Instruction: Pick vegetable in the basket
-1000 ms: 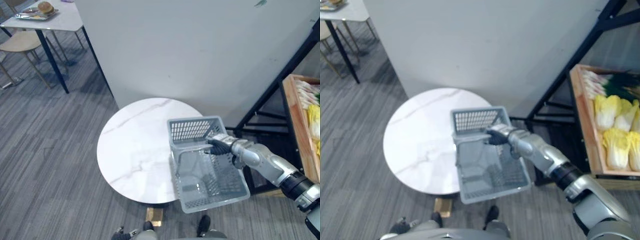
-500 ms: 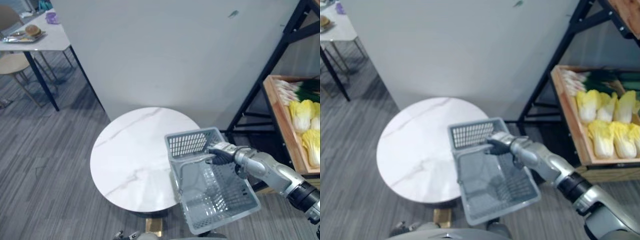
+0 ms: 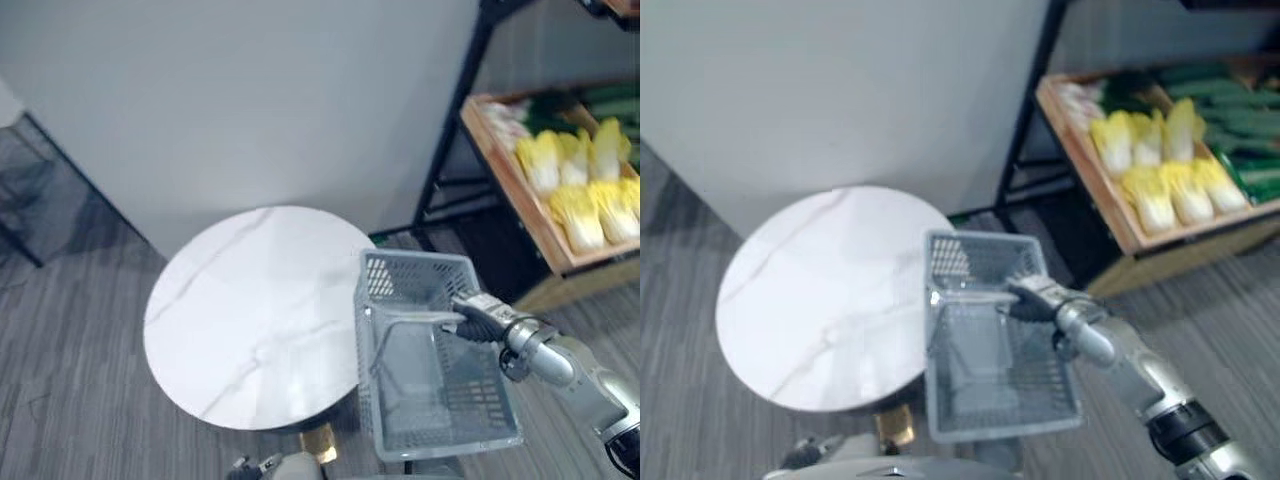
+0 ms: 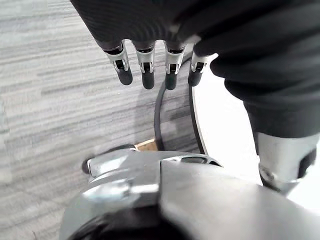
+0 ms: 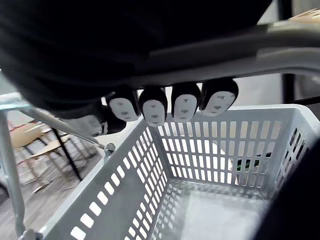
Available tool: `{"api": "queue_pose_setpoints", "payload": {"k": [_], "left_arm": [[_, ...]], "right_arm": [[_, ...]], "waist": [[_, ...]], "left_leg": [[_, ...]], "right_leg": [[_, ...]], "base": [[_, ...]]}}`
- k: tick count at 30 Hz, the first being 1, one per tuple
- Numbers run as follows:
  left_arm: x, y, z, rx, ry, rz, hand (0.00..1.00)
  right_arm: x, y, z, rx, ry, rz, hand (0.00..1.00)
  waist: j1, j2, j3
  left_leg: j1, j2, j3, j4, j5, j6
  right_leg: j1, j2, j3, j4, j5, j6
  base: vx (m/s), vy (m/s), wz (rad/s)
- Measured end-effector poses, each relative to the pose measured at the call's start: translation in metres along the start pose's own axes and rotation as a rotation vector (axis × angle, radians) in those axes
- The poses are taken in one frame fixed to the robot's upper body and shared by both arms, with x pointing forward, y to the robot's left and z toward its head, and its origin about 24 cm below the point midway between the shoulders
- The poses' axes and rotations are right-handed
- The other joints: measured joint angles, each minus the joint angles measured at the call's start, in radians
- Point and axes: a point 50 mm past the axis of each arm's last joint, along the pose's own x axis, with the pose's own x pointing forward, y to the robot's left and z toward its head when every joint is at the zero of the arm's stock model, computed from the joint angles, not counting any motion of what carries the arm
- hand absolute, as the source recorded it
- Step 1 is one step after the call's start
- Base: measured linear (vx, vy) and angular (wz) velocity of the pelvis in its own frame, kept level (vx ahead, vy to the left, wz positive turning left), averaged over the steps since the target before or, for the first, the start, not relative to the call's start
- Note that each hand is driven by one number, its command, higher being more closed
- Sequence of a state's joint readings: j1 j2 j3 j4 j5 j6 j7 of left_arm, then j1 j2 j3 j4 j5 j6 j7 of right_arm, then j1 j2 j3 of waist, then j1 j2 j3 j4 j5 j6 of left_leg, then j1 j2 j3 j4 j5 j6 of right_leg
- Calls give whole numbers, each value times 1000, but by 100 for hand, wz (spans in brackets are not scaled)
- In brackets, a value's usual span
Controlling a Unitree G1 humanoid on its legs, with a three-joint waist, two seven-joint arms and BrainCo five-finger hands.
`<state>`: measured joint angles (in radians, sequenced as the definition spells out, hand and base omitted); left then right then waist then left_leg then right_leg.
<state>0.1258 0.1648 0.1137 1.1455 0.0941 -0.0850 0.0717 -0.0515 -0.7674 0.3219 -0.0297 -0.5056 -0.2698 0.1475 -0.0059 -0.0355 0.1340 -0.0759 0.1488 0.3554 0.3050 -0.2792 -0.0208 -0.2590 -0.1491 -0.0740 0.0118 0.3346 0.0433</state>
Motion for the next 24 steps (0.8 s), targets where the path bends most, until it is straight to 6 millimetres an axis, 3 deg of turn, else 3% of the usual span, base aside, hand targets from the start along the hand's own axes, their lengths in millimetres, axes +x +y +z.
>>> {"api": "queue_pose_setpoints", "payload": {"k": [1,2,3,4,5,6,7,8,10,12,14,15,17,19,21,24], "left_arm": [[2,-2,6,16,-9,-8,0],[2,-2,7,34,-16,-12,0],[2,2,9,61,-23,-9,0],[3,4,11,67,-24,-7,0],[3,3,11,81,-22,-12,0],[1,1,2,73,7,-19,0],[1,1,0,77,13,-18,0],[1,1,-2,88,20,-22,0],[0,4,-5,108,25,-19,0],[1,3,-1,128,16,-29,0],[1,-3,-1,128,18,-43,0],[1,-10,0,120,17,-57,0],[1,-10,0,118,17,-57,0],[1,-10,1,117,15,-56,0],[1,-10,2,117,14,-52,0],[1,-10,2,111,12,-42,0]], "right_arm": [[0,4,-1,2,7,12,100],[0,6,-2,6,12,14,100],[3,5,-4,16,20,-2,100],[4,4,-4,19,23,-17,100],[7,2,-3,10,22,-29,100],[9,0,0,1,8,-45,100],[9,0,1,1,4,-46,100],[10,1,1,5,2,-48,100],[13,1,5,20,-11,-59,100],[14,1,6,22,-16,-63,100],[14,1,5,19,-14,-61,100],[14,3,5,18,-11,-49,100],[13,10,7,25,-15,-28,100],[12,12,9,30,-20,-22,100],[9,18,9,43,-18,-7,100],[5,22,12,53,-24,-3,100]], "waist": [[-13,10,9],[-15,4,11],[-11,-26,9],[-14,-36,12],[-10,-25,6],[12,-5,0],[3,-7,-3],[-1,-10,-9],[15,-34,-30],[9,-44,-36],[9,-18,-45],[8,6,-46],[0,19,-54],[-1,18,-54],[-7,18,-54],[-20,24,-48]], "left_leg": [[35,15,29,-53,33,-6],[57,14,50,-71,46,-6],[82,11,113,-51,38,5],[80,3,136,-32,27,12],[90,17,158,-85,24,21],[129,40,245,-141,64,3],[142,36,266,-154,73,3],[160,34,306,-167,83,-1],[150,36,384,-157,88,-4],[146,44,434,-156,104,-11],[146,64,492,-159,119,-29],[148,87,512,-152,133,-32],[156,121,512,-142,153,-37],[155,150,511,-105,166,-45],[142,212,509,26,175,-60],[129,300,497,233,252,-50]], "right_leg": [[-24,-13,-142,227,-188,-102],[-23,-33,-191,320,-251,-104],[-22,-81,-272,442,-305,-91],[-31,-75,-305,444,-288,-102],[-12,-8,-279,333,-220,-109],[-2,-15,-290,433,-317,-152],[5,-36,-305,509,-368,-135],[56,-73,-315,558,-416,-87],[98,-101,-316,477,-451,-35],[121,-72,-341,362,-461,-14],[171,-10,-329,176,-446,9],[188,25,-326,110,-409,8],[232,83,-308,9,-355,-19],[260,109,-298,-42,-333,-36],[292,130,-278,-70,-329,-42],[331,138,-215,-80,-329,-43]], "base": [[-102,142,-116],[-51,143,-108],[-49,82,-100],[-176,67,-144],[-205,16,-155],[-203,-4,-153],[-85,-39,-138],[-27,-19,-96],[-29,-122,-122],[-40,-173,-94],[-41,-238,-85],[-48,-265,-64],[-23,-195,-47],[-39,-184,-30],[-41,-141,-27],[-16,-117,-54]]}}
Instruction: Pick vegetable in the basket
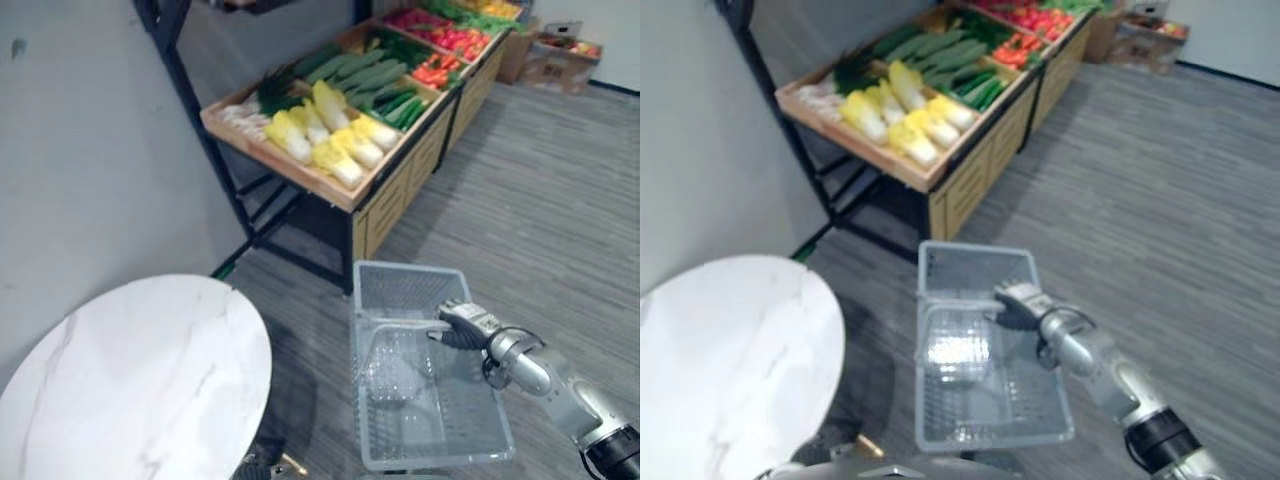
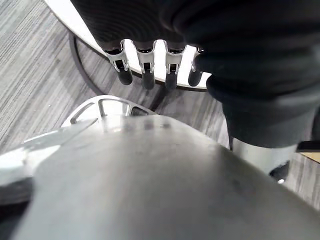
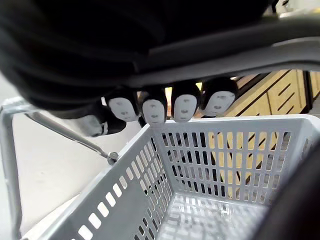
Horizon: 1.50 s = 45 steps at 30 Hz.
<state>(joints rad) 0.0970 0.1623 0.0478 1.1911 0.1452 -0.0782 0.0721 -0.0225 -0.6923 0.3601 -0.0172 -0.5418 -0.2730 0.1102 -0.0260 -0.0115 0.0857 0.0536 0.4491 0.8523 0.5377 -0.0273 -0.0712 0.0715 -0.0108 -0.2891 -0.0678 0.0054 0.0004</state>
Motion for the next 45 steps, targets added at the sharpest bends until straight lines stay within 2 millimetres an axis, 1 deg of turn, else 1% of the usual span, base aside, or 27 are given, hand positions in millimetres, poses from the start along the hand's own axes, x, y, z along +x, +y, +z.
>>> {"api": "queue_pose_setpoints", "payload": {"k": [1,2,3,4,5,6,8,12,13,14,16,17,21,25,28,30,31,32,33,35,36,37,38,39,41,42,45], "left_arm": [[-1,-1,-2,-2,6,1,0],[-1,0,-4,-17,11,15,0],[-1,-1,-5,-26,13,15,0],[-2,-2,-6,-42,13,22,0],[-2,-3,-8,-46,16,25,0],[-3,-3,-10,-56,22,32,0],[-3,-3,-9,-68,20,41,0],[-3,-6,-7,-86,7,40,0],[-3,-11,-5,-91,0,31,0],[-4,-18,-4,-101,-3,17,0],[-3,-13,-1,-102,-13,32,0],[-2,-9,1,-99,-22,43,0],[-3,-8,-1,-56,-23,44,0],[-2,-8,4,-7,-45,35,0],[-1,-11,11,23,-70,27,0],[-1,-9,13,41,-75,27,0],[0,-6,12,63,-73,30,0],[0,-7,12,80,-75,26,0],[0,-6,12,88,-75,27,0],[0,5,10,117,-68,48,0],[0,8,9,119,-64,53,0],[0,8,9,120,-65,55,0],[1,11,10,117,-60,62,0],[1,11,11,116,-59,63,0],[2,11,17,110,-71,66,0],[3,12,19,110,-77,67,0],[3,11,24,109,-89,68,0]], "right_arm": [[0,0,1,0,-2,-1,100],[1,-2,1,-3,-7,-11,100],[1,-3,2,-4,-9,-19,100],[2,-3,2,-3,-11,-29,100],[2,-3,2,-2,-11,-30,100],[2,-4,2,-3,-12,-39,100],[2,-3,2,-6,-9,-37,100],[10,-4,2,-19,-22,-24,100],[11,-4,3,-21,-24,-21,100],[11,-5,1,-29,-23,-18,100],[13,4,4,-11,-34,7,100],[13,5,6,-6,-40,10,100],[15,3,9,-9,-66,2,100],[17,4,10,6,-71,-6,100],[13,2,6,12,-45,-19,100],[9,3,2,27,-17,-30,100],[8,5,0,34,-1,-34,100],[9,5,-1,38,11,-34,100],[9,5,-1,42,12,-39,100],[11,7,3,68,12,-59,100],[13,10,5,87,11,-65,100],[14,11,7,100,6,-70,100],[17,12,10,118,-1,-85,100],[17,13,10,122,0,-88,100],[17,14,8,128,11,-94,100],[17,13,7,129,12,-98,100],[15,7,3,123,29,-124,100]], "waist": [[1,-3,5],[7,2,7],[9,4,9],[9,4,11],[9,4,11],[10,8,13],[10,8,18],[30,21,25],[35,45,29],[36,82,39],[42,66,48],[53,54,61],[59,54,59],[57,54,59],[57,49,59],[56,28,68],[53,20,67],[57,9,72],[55,8,72],[38,-25,89],[33,-27,92],[26,-23,95],[19,-32,93],[18,-31,93],[19,-24,94],[18,-25,94],[15,-32,90]], "left_leg": [[-2,4,-20,26,16,7],[-26,-11,-116,72,21,10],[-37,-33,-171,77,0,6],[-54,-92,-275,63,-49,1],[-58,-122,-322,47,-71,-3],[-61,-172,-393,-8,-98,-8],[-66,-237,-487,-129,-101,-12],[-99,-310,-683,-356,-80,-16],[-102,-314,-734,-428,-23,-29],[-97,-297,-759,-455,7,-40],[-103,-329,-732,-446,-13,-29],[-104,-346,-722,-435,-25,-19],[-103,-385,-702,-427,-40,9],[-106,-392,-702,-439,-41,12],[-100,-400,-712,-454,-42,14],[-82,-412,-715,-468,-50,19],[-55,-425,-713,-486,-59,28],[-30,-424,-696,-505,-60,31],[-22,-424,-693,-506,-63,34],[53,-428,-688,-533,-79,58],[66,-417,-688,-535,-86,66],[72,-410,-691,-534,-92,72],[81,-393,-690,-534,-105,74],[81,-385,-690,-533,-108,74],[81,-357,-690,-528,-123,61],[84,-350,-690,-520,-126,33],[126,-343,-711,-514,-177,-24]], "right_leg": [[5,0,23,-1,3,-6],[5,-2,96,-1,6,-23],[1,-4,120,0,3,-23],[-6,-9,174,2,1,-28],[-8,-10,200,4,-1,-32],[-13,-10,235,11,-2,-33],[-23,-9,294,36,-7,-39],[-77,-12,382,77,-14,-34],[-103,-6,386,98,-25,-16],[-114,10,382,120,-38,4],[-110,-31,351,120,-33,24],[-101,-52,354,103,-17,53],[-84,-96,354,56,6,82],[-85,-102,350,33,17,101],[-91,-105,343,51,-7,117],[-133,-112,348,161,-73,121],[-161,-118,352,264,-116,128],[-233,-111,345,414,-124,131],[-271,-110,337,497,-121,127],[-347,-135,302,724,-81,103],[-365,-142,281,768,-53,96],[-369,-148,257,780,-67,81],[-376,-156,205,731,-101,35],[-379,-156,187,692,-102,34],[-395,-150,169,479,-74,73],[-400,-157,184,347,-45,108],[-398,-197,205,155,-10,124]], "base": [[18,-88,-109],[33,-51,-104],[22,-34,-136],[10,3,-102],[15,23,-123],[22,53,-101],[18,82,-96],[-7,146,-85],[-26,234,-61],[-16,250,-48],[38,262,-19],[59,260,-8],[61,158,-5],[75,24,-5],[53,-1,4],[66,8,3],[78,-1,-22],[63,5,-26],[43,5,-29],[54,9,-11],[61,12,-1],[107,34,-3],[87,30,-2],[183,11,-5],[229,-34,6],[257,-71,14],[443,-216,30]]}}
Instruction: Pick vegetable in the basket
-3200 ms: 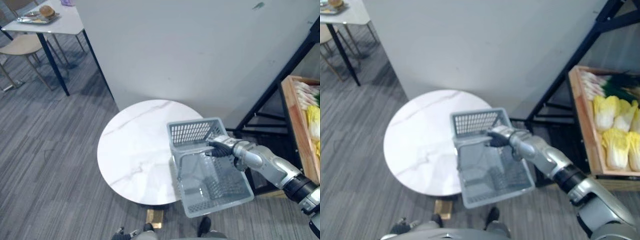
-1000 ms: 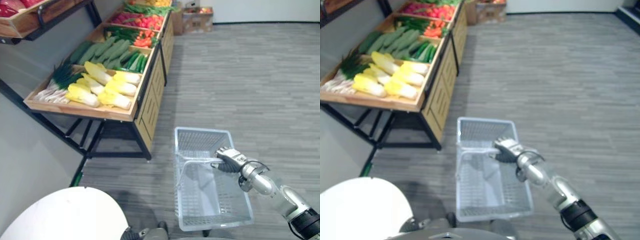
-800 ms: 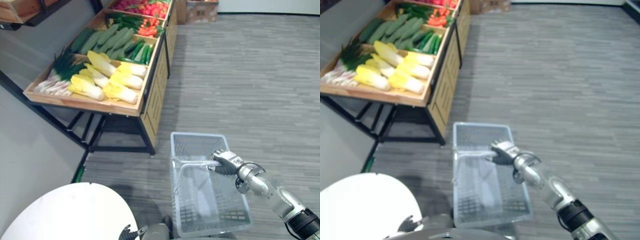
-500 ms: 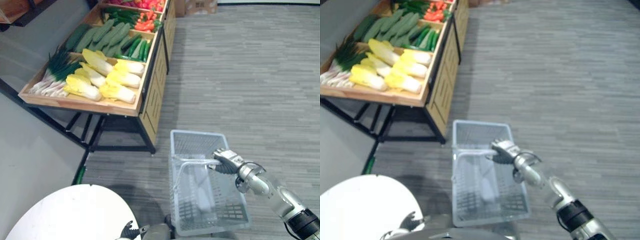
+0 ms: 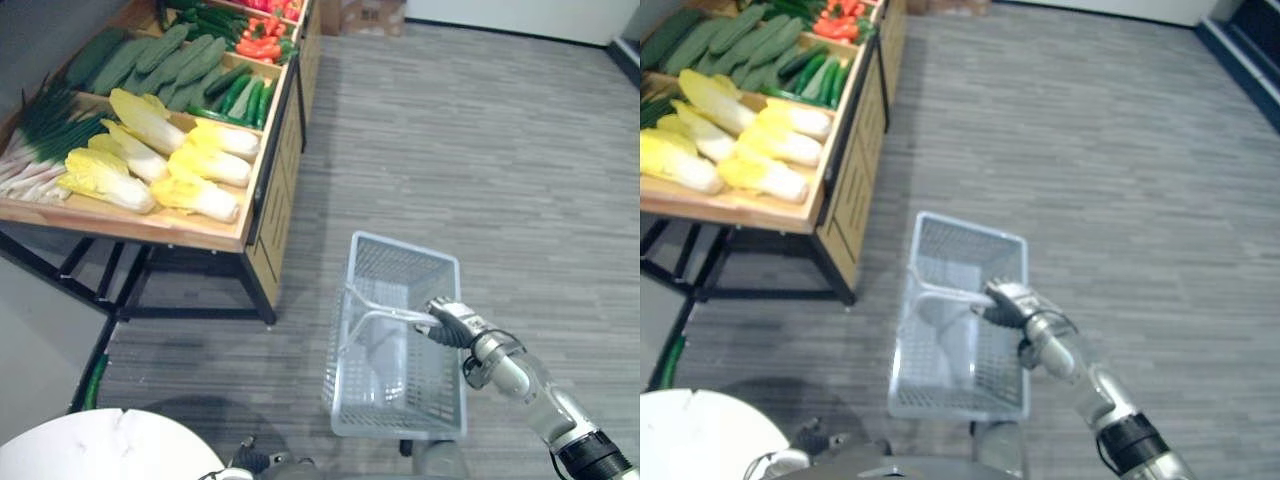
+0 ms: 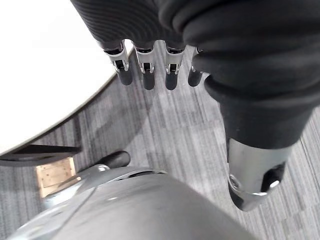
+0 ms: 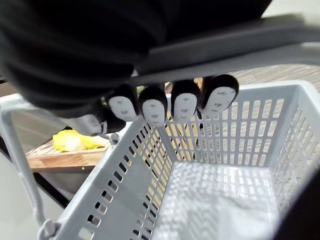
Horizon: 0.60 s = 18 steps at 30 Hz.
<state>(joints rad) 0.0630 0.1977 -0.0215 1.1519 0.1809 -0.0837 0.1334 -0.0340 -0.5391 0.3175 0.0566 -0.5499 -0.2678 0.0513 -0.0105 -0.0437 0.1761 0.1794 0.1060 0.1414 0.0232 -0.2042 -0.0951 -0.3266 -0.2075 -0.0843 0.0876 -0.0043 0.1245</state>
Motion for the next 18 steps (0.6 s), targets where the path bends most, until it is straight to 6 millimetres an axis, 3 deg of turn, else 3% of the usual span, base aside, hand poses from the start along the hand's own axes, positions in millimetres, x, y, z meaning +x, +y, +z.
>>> {"api": "queue_pose_setpoints", "payload": {"k": [1,2,3,4,5,6,9,10,12,13,14,18], "left_arm": [[0,0,0,0,0,1,0],[0,3,-2,-12,8,12,0],[-1,-4,-4,-33,13,-2,0],[-2,-8,-5,-38,17,-10,0],[-3,-15,-3,-66,17,-22,0],[-3,-18,-3,-76,20,-29,0],[-5,-21,-5,-106,30,-28,0],[-5,-21,-5,-116,28,-25,0],[-5,-20,-3,-124,19,-19,0],[-4,-19,1,-127,1,-12,0],[-4,-17,5,-132,-18,-1,0],[-3,-15,9,-134,-39,10,0]], "right_arm": [[0,0,0,0,0,-2,100],[-2,0,-1,1,7,-4,100],[-7,0,-6,6,33,-8,100],[-8,0,-8,6,41,-8,100],[-8,-2,-9,-5,48,-7,100],[-9,-3,-10,-8,50,-6,100],[-11,-3,-13,-23,62,9,100],[-13,-3,-15,-29,69,17,100],[-15,-4,-17,-35,75,22,100],[-16,-4,-18,-43,79,28,100],[-16,-4,-18,-43,79,31,100],[-23,3,-21,-22,101,41,100]], "waist": [[-1,-5,-4],[-8,-1,-12],[-9,57,-42],[-5,74,-52],[5,96,-57],[11,99,-60],[15,95,-57],[23,77,-47],[36,76,-46],[43,72,-43],[49,68,-41],[61,66,-38]], "left_leg": [[14,3,-7,1,-16,-14],[39,33,-24,6,-51,-41],[37,92,-50,28,-75,-64],[26,114,-63,52,-72,-61],[-13,148,-98,141,-49,-52],[-35,158,-113,193,-29,-53],[-149,168,-208,480,191,-54],[-214,171,-213,663,364,-56],[-270,187,-162,800,339,-36],[-306,199,-107,876,299,-13],[-361,207,-29,927,237,34],[-478,180,154,828,142,60]], "right_leg": [[3,-2,-4,2,0,0],[9,9,-12,42,61,-1],[-10,51,-51,113,73,-3],[-21,67,-64,143,67,-17],[-23,93,-82,179,41,-66],[-18,102,-89,196,33,-82],[76,122,-137,204,-28,-138],[178,124,-151,158,-53,-163],[248,127,-153,112,-56,-168],[301,128,-157,72,-58,-170],[377,127,-171,13,-62,-169],[479,120,-234,-35,-107,-138]], "base": [[469,-322,43],[467,-381,47],[501,-377,44],[586,-455,23],[509,-374,0],[491,-384,-4],[525,-351,15],[442,-268,16],[361,-218,5],[339,-210,12],[363,-198,23],[241,-32,40]]}}
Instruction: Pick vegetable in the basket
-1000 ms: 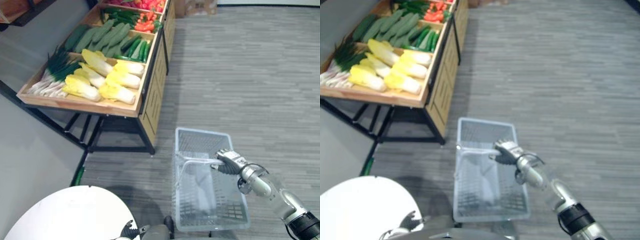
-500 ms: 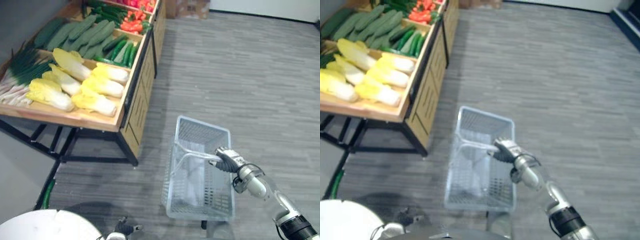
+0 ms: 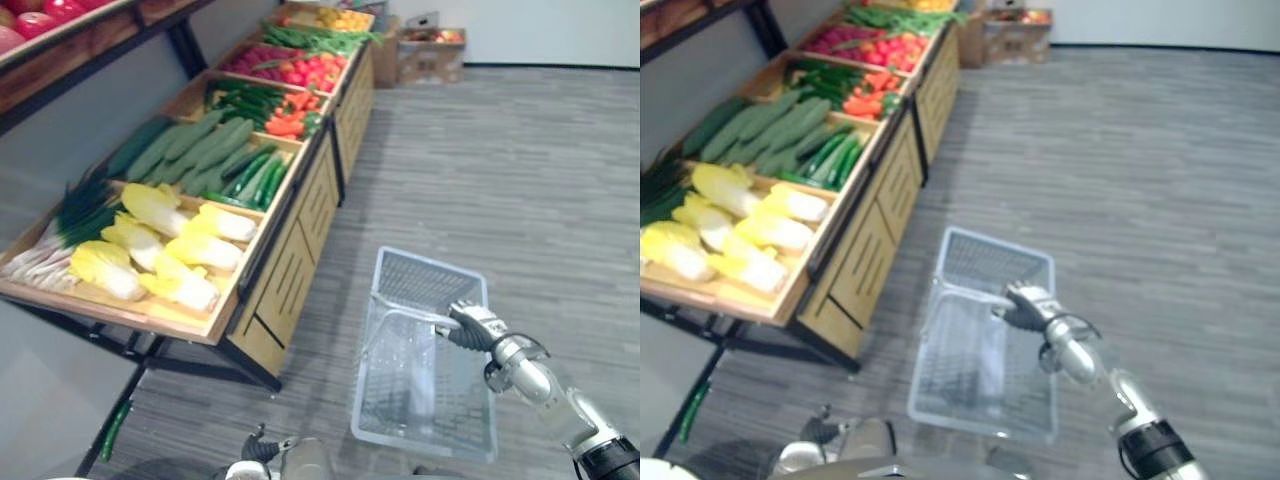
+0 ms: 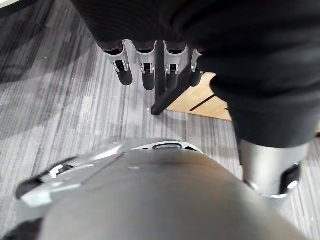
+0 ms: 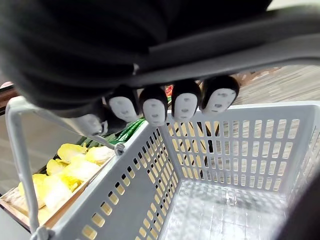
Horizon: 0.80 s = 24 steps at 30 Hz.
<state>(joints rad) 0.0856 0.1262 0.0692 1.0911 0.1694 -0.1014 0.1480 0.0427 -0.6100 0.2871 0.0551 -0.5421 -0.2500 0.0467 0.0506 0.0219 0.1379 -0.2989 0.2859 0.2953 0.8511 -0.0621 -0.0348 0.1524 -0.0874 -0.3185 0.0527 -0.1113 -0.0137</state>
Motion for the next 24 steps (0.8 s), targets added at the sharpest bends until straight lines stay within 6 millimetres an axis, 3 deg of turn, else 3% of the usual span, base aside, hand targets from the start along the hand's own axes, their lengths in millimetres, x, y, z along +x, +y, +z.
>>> {"api": "queue_pose_setpoints", "payload": {"k": [2,3,4,5,6,8,9,10,12,13,14,15,16,18,19,20,21,22,24], "left_arm": [[0,-1,-1,10,7,-3,0],[0,-2,-3,17,16,-8,0],[-1,-4,-4,22,20,-14,0],[-2,-5,-9,26,35,-19,0],[-1,-1,-11,32,51,-11,0],[0,4,-8,51,40,3,0],[-1,1,-10,38,52,0,0],[-2,0,-16,36,74,-2,0],[-5,1,-25,32,102,0,0],[-8,0,-31,34,118,-3,0],[-10,0,-37,38,130,-2,0],[-11,1,-39,41,133,0,0],[-10,8,-39,78,128,7,0],[-10,8,-38,116,129,-3,0],[-9,9,-37,127,123,-6,0],[-8,8,-33,136,111,-10,0],[-7,7,-30,129,103,-10,0],[-6,7,-28,122,98,-11,0],[-4,5,-20,107,73,-12,0]], "right_arm": [[-5,3,-4,8,21,5,100],[-7,4,-5,10,29,7,100],[-7,4,-5,9,29,8,100],[-6,4,-4,10,27,5,100],[-2,7,1,31,9,-1,100],[2,2,3,21,-9,-12,100],[7,-3,6,11,-27,-24,100],[11,-5,10,5,-45,-28,100],[14,-5,13,2,-63,-27,100],[15,-2,16,11,-69,-19,100],[17,1,19,23,-79,-16,100],[18,3,20,28,-82,-14,100],[19,9,20,45,-73,-3,100],[17,14,14,50,-45,15,100],[16,14,11,50,-30,9,100],[14,14,9,30,-20,14,100],[13,16,8,30,-16,16,100],[13,15,8,27,-14,14,100],[12,12,2,22,14,2,100]], "waist": [[4,0,1],[5,2,0],[7,4,-1],[18,21,-6],[28,-11,-8],[38,-32,6],[44,-32,6],[47,-33,6],[47,-30,4],[46,-23,-1],[42,-23,-4],[41,-28,-5],[31,-50,-3],[13,-62,-1],[3,-61,0],[-6,-55,1],[-10,-53,0],[-14,-52,1],[-19,-45,3]], "left_leg": [[-10,-74,113,-236,1,2],[-3,-130,149,-399,19,-6],[11,-155,165,-495,56,-18],[42,-173,193,-610,74,45],[61,-224,192,-667,65,113],[47,-240,203,-642,46,134],[47,-241,240,-616,13,183],[67,-249,253,-613,-8,194],[120,-268,251,-649,-34,180],[159,-274,244,-692,-45,159],[193,-278,237,-727,-46,155],[210,-281,233,-741,-47,150],[253,-300,196,-763,-51,144],[310,-328,133,-781,-54,143],[338,-335,97,-783,-58,147],[372,-336,47,-783,-61,149],[385,-336,3,-783,-61,149],[396,-335,-27,-783,-61,149],[403,-308,-127,-778,-63,132]], "right_leg": [[40,-11,-45,-6,-41,30],[62,-11,-72,-17,-63,44],[70,-6,-77,-18,-73,52],[86,14,-73,-19,-92,63],[94,4,-60,-36,-96,62],[97,-7,-33,-52,-78,81],[108,-18,-27,-51,-72,89],[122,-29,-26,-40,-72,89],[110,-55,-17,64,-72,92],[49,-76,-1,229,-75,103],[-55,-110,26,471,-44,190],[-115,-125,56,602,-6,258],[-243,-139,123,898,50,307],[-309,-167,120,1083,33,276],[-333,-172,112,1110,1,217],[-361,-172,101,1047,-56,126],[-377,-173,96,980,-73,98],[-384,-173,96,925,-83,82],[-386,-150,135,590,-85,76]], "base": [[272,94,65],[359,152,66],[321,148,42],[337,136,47],[334,118,47],[274,94,36],[264,107,16],[301,123,5],[248,104,-5],[254,128,0],[254,125,3],[322,112,26],[275,63,56],[272,24,88],[360,-41,128],[338,-63,144],[326,-109,133],[275,-138,130],[269,-178,128]]}}
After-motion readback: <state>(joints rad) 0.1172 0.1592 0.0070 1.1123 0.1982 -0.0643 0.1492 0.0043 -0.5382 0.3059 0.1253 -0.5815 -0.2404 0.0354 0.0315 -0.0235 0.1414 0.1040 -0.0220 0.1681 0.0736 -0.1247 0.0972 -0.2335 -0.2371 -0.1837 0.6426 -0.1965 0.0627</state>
